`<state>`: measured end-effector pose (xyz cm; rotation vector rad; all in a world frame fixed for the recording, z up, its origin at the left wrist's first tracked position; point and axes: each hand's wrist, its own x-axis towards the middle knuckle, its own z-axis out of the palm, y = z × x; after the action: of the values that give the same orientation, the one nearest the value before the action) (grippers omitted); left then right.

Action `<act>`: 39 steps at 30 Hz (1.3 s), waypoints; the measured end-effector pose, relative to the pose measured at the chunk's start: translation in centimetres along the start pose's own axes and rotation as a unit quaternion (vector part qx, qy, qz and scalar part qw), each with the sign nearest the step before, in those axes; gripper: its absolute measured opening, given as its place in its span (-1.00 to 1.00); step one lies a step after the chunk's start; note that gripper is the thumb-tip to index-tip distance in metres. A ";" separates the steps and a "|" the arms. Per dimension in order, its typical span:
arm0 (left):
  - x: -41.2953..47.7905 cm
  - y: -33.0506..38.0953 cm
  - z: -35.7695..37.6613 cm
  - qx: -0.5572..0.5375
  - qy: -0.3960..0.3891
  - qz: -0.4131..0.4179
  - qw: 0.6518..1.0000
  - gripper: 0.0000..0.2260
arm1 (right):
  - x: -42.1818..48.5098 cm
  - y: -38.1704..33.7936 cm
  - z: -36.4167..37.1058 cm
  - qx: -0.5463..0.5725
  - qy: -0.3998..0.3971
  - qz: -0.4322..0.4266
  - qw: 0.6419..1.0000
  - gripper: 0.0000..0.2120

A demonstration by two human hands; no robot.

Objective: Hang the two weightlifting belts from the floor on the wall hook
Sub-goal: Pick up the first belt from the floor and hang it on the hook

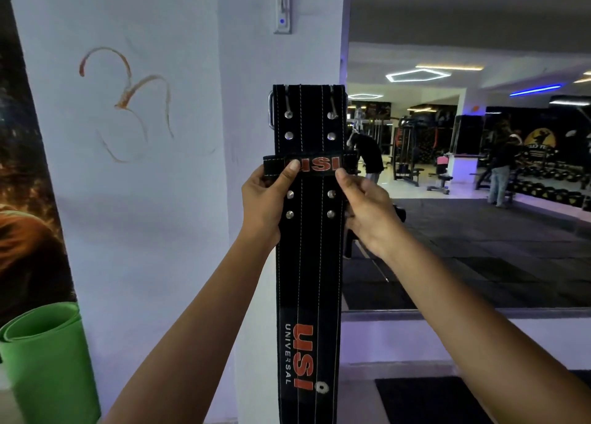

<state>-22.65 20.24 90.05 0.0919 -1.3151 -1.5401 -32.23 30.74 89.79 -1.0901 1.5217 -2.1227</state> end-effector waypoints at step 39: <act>11.9 8.2 2.4 -0.044 0.088 0.061 0.993 -0.78 | 9.9 -9.7 7.1 -0.072 0.027 -0.104 0.992 -0.45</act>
<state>-24.14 14.62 103.46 0.0873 -1.0939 -1.4483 -31.96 23.44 103.54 -1.3035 1.6732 -2.2217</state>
